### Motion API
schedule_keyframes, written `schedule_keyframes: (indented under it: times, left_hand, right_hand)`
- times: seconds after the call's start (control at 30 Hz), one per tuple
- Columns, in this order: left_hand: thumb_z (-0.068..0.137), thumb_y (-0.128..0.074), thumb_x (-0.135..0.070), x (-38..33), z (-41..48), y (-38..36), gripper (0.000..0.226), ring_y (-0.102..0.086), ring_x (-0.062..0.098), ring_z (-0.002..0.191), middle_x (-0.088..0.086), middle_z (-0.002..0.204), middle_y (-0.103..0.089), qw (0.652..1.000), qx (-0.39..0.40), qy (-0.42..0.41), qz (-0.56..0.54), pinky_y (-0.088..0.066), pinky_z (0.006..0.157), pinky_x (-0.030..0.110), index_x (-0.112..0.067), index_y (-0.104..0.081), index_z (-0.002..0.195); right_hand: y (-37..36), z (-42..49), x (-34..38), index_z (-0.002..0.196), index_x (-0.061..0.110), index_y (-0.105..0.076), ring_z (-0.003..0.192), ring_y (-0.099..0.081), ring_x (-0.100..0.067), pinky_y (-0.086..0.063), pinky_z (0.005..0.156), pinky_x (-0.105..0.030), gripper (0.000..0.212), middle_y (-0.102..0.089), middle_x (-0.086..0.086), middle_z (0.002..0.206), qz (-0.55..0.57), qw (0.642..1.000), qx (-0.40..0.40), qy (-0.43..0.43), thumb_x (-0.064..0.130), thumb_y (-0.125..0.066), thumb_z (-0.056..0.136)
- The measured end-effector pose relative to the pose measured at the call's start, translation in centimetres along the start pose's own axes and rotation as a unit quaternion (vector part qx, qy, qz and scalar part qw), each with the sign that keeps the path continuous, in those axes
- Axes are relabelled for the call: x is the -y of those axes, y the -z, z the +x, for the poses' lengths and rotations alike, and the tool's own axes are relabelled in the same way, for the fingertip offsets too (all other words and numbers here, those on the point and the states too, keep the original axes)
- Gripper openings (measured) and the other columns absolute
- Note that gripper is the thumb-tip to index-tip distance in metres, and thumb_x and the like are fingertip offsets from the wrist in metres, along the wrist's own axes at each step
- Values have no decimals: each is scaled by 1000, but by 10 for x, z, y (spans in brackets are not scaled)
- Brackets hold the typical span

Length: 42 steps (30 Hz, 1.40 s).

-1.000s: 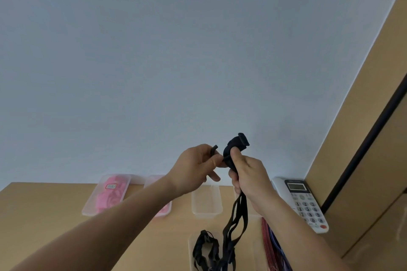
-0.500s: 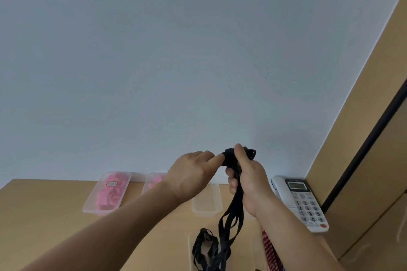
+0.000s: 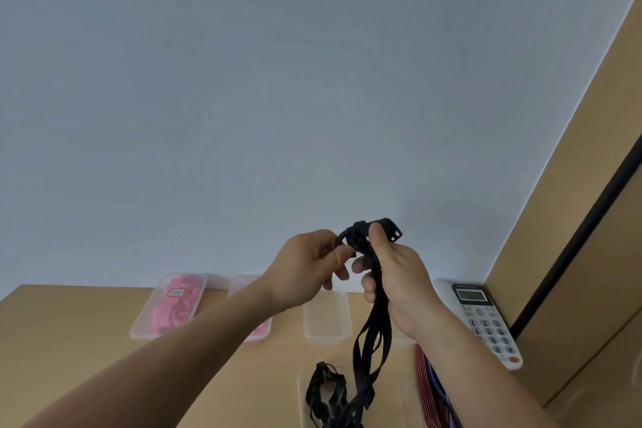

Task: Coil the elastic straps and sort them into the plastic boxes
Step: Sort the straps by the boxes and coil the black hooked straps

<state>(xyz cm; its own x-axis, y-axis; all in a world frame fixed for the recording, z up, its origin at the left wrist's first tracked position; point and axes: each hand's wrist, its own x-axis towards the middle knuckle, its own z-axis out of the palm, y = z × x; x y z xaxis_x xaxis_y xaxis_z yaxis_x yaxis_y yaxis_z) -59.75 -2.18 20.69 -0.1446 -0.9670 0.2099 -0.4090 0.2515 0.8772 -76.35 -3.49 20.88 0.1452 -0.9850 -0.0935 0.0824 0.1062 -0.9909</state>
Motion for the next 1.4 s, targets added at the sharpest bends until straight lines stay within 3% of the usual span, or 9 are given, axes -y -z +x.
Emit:
schedule_keyframes:
  times: [0.2, 0.4, 0.47, 0.57, 0.67, 0.93, 1.13, 1.23, 1.4]
  left_hand:
    - [99, -53, -24, 2, 4, -11, 29, -40, 25, 53, -5, 59, -44, 921, -123, -136, 343, -27, 51, 33, -13, -42, 75]
    - [51, -74, 6, 18, 9, 2, 26, -38, 20, 37, 1, 51, -45, 775, -136, -333, 519, -19, 40, 23, -9, -61, 67]
    - [66, -73, 3, 23, 9, 0, 21, -48, 20, 44, 0, 62, -54, 822, -129, -325, 449, -33, 39, 26, -11, -69, 82]
    - [89, -63, -23, 14, 8, 1, 39, -66, 11, 68, -9, 102, -69, 987, -77, -48, 135, -51, 64, 24, -23, -59, 128]
    - [82, -57, -41, 5, 11, 11, 48, -72, 19, 84, 5, 107, -74, 970, 26, 152, -188, -52, 70, 33, -9, -63, 118]
    - [95, -65, -31, 12, 6, 7, 22, -71, 21, 98, 3, 92, -75, 979, -25, 81, -187, -49, 74, 29, -10, -71, 98]
    - [95, -63, -24, 7, 7, 7, 11, -73, 13, 77, -2, 79, -74, 992, -122, -10, -9, -48, 63, 25, -14, -63, 90]
    - [95, -61, -18, 15, 8, 8, 9, -64, 24, 66, -1, 75, -69, 943, -181, -135, 246, -50, 58, 37, -12, -64, 90]
    - [76, -48, 10, 35, 9, 12, 22, -53, 26, 59, 10, 89, -68, 754, -174, -425, 469, -43, 48, 31, -5, -56, 90]
  right_hand:
    - [-23, -2, 3, 83, 10, -69, 38, -48, -17, -37, 40, -23, 51, -70, -2, 61, -110, 993, -43, 25, 49, -42, 99]
    - [-25, 1, 1, 79, 11, -72, 38, -39, -17, -31, 39, -22, 48, -72, -3, 69, -111, 994, -20, 17, 51, -51, 95]
    - [-22, 3, -1, 74, 8, -72, 38, -34, -15, -27, 38, -21, 44, -70, -2, 68, -83, 996, -36, 16, 45, -57, 94]
    - [-19, 5, -5, 75, 13, -74, 42, -31, -14, -25, 41, -24, 36, -63, 3, 68, -16, 998, -34, 42, 39, -59, 95]
    - [-20, 2, -6, 84, 21, -74, 44, -36, -13, -30, 43, -24, 32, -61, 9, 69, -28, 995, -7, 94, 39, -53, 100]
    - [-22, 1, -9, 107, 52, -60, 42, -42, -12, -37, 42, -20, 24, -66, 5, 73, -200, 975, 35, 87, 48, -36, 103]
    - [-13, 2, -6, 104, 16, -66, 46, -48, -16, -40, 46, -27, 35, -73, -7, 72, -117, 992, 41, -11, 48, -54, 95]
    - [-12, 3, -2, 100, 10, -71, 50, -52, -19, -43, 49, -29, 49, -72, -11, 74, -68, 994, 64, -48, 56, -53, 93]
    - [-14, 4, 0, 92, 10, -77, 47, -45, -18, -38, 46, -27, 58, -65, -9, 69, 34, 996, 63, -58, 63, -54, 90]
